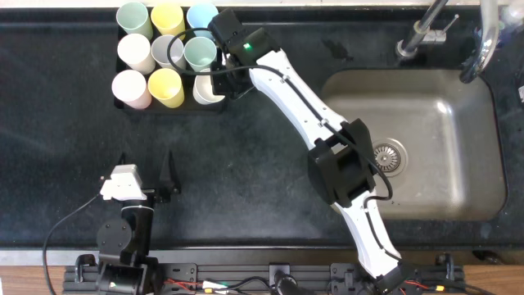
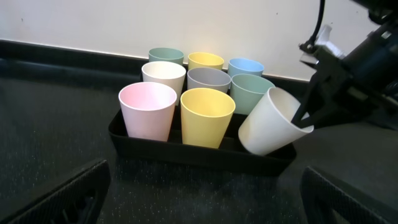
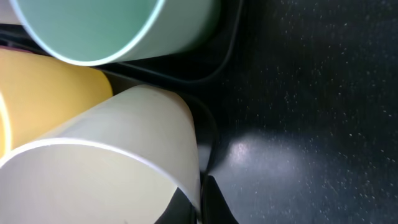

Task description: Store Cups

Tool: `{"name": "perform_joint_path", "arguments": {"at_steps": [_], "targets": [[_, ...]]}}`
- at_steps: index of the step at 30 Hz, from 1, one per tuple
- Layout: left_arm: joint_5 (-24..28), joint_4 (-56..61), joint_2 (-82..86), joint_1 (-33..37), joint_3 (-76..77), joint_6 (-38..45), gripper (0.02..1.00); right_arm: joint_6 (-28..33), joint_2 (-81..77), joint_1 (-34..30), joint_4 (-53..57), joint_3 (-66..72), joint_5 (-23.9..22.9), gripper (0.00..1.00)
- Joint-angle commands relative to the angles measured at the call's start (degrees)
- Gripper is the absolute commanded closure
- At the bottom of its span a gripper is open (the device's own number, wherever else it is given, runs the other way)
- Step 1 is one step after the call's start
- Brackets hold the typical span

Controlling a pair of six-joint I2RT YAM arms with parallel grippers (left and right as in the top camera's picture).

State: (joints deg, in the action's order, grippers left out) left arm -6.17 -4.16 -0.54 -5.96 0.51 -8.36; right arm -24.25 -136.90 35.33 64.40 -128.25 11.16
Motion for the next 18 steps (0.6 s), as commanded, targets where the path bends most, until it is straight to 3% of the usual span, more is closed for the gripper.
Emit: {"name": "perform_joint_path", "arguments": {"at_steps": [1, 4, 11, 13, 16, 18], "targets": [[0.1, -0.2, 0.4, 0.1, 0.0, 0.9, 0.018, -0.7, -0.6, 0.4, -1.5, -2.0, 0.0, 0.866], [0.2, -0.2, 0.4, 0.1, 0.0, 0.9, 0.018, -0.7, -0.6, 0.4, -3.1, -2.0, 1.1, 0.763], [0.2, -0.2, 0.4, 0.1, 0.0, 0.9, 0.018, -2.5, 0.0, 0.4, -3.5, -4.1, 1.4, 0.709], [0.2, -0.2, 0.4, 0.1, 0.0, 0.9, 0.018, -1.5, 1.2, 0.3, -3.3, -5.7, 1.3, 0.638], [0.2, -0.2, 0.4, 0.1, 0.0, 0.9, 0.018, 5.4, 3.9, 0.3, -1.6, -9.2, 0.8, 0.452], [0.2, -0.2, 0.4, 0.1, 0.0, 0.9, 0.018, 7.9, 5.7, 0.1, 0.7, -11.7, 0.9, 0.397]]}}
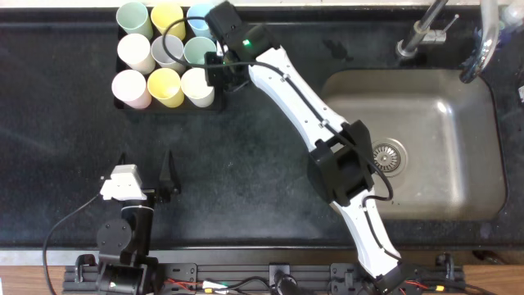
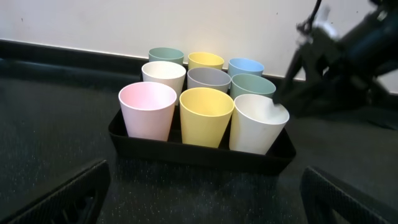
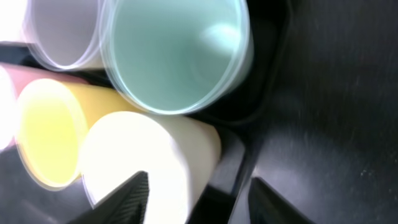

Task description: Store Cups

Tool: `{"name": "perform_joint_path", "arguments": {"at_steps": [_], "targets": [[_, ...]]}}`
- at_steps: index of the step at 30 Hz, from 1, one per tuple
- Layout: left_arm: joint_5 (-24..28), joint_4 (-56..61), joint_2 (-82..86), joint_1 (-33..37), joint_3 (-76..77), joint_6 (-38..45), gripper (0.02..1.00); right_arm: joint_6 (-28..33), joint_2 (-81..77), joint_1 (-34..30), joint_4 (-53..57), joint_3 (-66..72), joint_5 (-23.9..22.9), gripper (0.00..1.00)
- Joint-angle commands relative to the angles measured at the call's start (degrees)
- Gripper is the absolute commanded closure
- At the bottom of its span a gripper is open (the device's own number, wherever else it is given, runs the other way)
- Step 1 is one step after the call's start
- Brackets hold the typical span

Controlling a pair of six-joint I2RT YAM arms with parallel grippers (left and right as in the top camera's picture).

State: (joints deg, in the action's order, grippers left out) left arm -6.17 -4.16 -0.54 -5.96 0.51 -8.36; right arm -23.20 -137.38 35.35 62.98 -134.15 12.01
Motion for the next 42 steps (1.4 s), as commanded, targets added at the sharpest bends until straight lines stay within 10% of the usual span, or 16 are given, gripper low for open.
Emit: {"name": "perform_joint_path", "arguments": {"at_steps": [1, 12, 31, 42], "targets": [[0.2, -0.2, 0.4, 0.1, 0.0, 0.9, 0.018, 7.0, 7.1, -0.3, 3.4, -6.8, 0.0, 0.378], [0.2, -0.2, 0.4, 0.1, 0.0, 0.9, 0.018, 6.5, 20.4, -9.2, 16.0, -5.0, -12.1, 0.003], [0.2, -0.2, 0.4, 0.1, 0.0, 0.9, 0.018, 9.2, 66.3, -25.3, -9.4, 54.1, -15.0, 0.005], [0.2, -0.2, 0.4, 0.1, 0.0, 0.9, 0.018, 24.1, 98.1, -32.4, -24.6, 79.9, -14.9, 0.003]]}}
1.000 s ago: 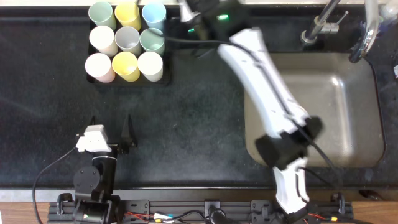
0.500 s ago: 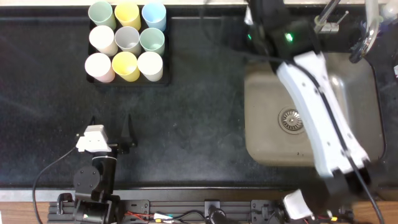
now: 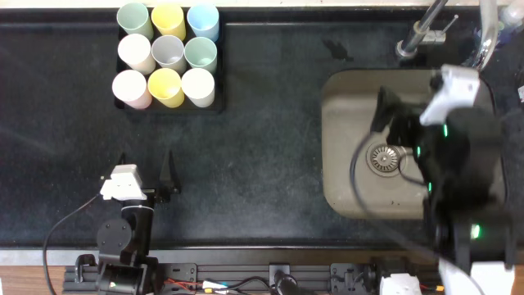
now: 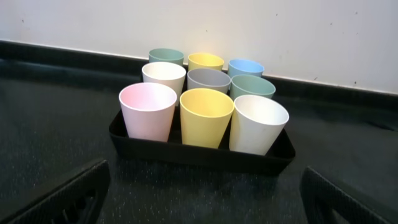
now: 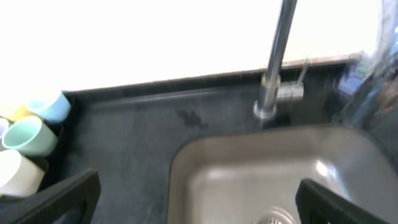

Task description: Store Cups

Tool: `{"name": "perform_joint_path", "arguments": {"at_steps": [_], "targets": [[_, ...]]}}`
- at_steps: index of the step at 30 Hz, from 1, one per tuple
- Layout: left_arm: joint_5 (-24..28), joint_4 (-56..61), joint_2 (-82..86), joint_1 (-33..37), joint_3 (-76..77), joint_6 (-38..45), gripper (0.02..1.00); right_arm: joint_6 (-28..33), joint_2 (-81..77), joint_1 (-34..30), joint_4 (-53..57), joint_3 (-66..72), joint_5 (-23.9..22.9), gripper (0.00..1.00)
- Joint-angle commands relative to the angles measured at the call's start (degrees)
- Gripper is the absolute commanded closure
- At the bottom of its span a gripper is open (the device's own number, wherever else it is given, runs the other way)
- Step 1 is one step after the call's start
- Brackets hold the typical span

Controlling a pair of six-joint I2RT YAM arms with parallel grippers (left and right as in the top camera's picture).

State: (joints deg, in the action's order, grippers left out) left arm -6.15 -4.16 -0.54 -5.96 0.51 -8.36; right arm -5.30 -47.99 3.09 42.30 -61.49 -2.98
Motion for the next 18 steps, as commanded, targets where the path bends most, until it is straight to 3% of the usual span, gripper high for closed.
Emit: {"name": "perform_joint_path", "arguments": {"at_steps": [1, 12, 18], "targets": [[0.1, -0.2, 0.4, 0.1, 0.0, 0.9, 0.018, 6.2, 11.3, -0.1, -5.0, 9.4, 0.2, 0.003], [0.1, -0.2, 0.4, 0.1, 0.0, 0.9, 0.018, 6.2, 31.4, 2.8, -8.6, 27.8, 0.4, 0.005], [0.1, -0.2, 0.4, 0.1, 0.0, 0.9, 0.018, 6.2, 37.3, 6.0, -18.1, 37.9, 0.4, 0.007]]}}
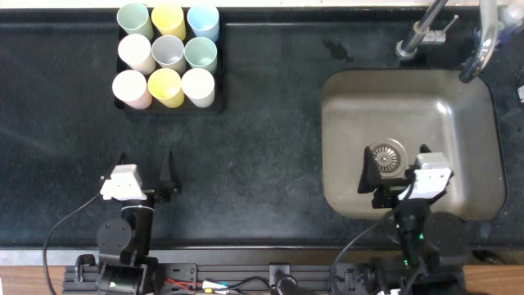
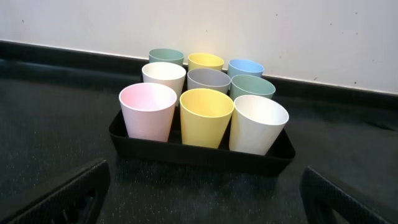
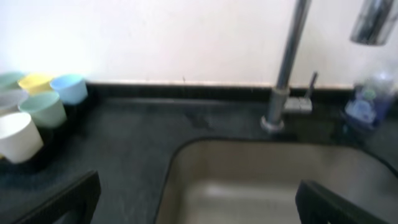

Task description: Store Cups

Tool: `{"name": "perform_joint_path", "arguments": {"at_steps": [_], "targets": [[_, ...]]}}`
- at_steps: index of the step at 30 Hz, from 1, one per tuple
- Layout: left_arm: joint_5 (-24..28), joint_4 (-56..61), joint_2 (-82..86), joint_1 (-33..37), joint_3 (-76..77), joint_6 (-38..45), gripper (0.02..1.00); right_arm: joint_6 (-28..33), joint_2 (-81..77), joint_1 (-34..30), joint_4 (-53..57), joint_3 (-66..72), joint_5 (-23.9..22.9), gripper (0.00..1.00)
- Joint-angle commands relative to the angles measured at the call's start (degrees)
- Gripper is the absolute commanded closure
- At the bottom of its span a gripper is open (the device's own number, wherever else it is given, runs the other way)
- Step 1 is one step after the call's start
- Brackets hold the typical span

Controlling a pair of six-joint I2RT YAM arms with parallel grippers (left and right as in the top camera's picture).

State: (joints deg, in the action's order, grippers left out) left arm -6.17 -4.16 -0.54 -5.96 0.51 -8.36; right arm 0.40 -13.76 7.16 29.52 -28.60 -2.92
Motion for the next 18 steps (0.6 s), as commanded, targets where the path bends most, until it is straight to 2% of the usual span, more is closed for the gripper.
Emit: {"name": "perform_joint_path", "arguments": {"at_steps": [1, 6, 9, 18], "targets": [[0.2, -0.2, 0.4, 0.1, 0.0, 0.9, 0.018, 0.5, 3.7, 2.3, -8.6, 6.8, 0.2, 0.003], [0.2, -0.2, 0.4, 0.1, 0.0, 0.9, 0.018, 0.5, 4.9, 2.6, -25.6, 14.9, -0.1, 0.005], [0.2, -0.2, 0.4, 0.1, 0.0, 0.9, 0.018, 0.5, 4.9, 2.6, -32.0, 17.9, -0.2, 0.005], [0.2, -0.2, 0.4, 0.1, 0.0, 0.9, 0.018, 0.5, 8.6, 2.6, -39.2, 24.9, -0.1, 0.003]]}}
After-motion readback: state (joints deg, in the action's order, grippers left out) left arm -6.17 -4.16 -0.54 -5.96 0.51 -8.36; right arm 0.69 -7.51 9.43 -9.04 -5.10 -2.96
